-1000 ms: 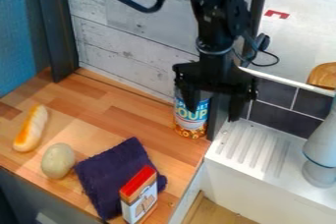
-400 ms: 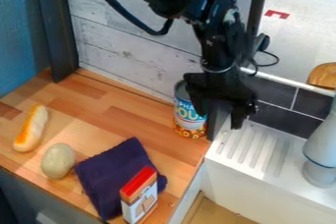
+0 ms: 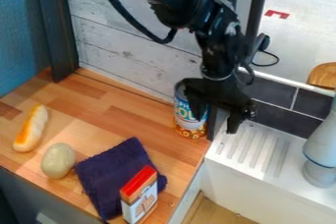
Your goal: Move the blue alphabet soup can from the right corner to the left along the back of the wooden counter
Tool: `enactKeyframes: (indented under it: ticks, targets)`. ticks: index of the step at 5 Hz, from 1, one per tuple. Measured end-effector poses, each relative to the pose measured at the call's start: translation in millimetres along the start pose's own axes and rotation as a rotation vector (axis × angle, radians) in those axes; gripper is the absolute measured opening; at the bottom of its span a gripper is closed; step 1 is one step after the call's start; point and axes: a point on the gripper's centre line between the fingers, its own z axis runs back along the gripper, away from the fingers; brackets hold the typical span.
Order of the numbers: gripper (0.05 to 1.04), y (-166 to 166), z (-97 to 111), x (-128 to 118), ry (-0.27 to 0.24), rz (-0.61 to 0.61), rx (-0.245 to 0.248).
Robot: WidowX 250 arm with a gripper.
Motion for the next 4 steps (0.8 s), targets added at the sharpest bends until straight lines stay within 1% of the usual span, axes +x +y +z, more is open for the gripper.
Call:
enactKeyframes:
  ticks: [1, 2, 3, 4]
  targets:
    - [1.001, 2.1, -6.1, 1.0, 0.004, 0.013, 0.018]
    - [1.001, 6.0, -7.8, 1.9, -0.001, 0.041, 0.03]
    - [1.001, 17.3, -12.8, 4.5, 0.002, 0.094, 0.056]
    - [1.001, 21.2, -12.7, 6.0, -0.004, 0.116, 0.064]
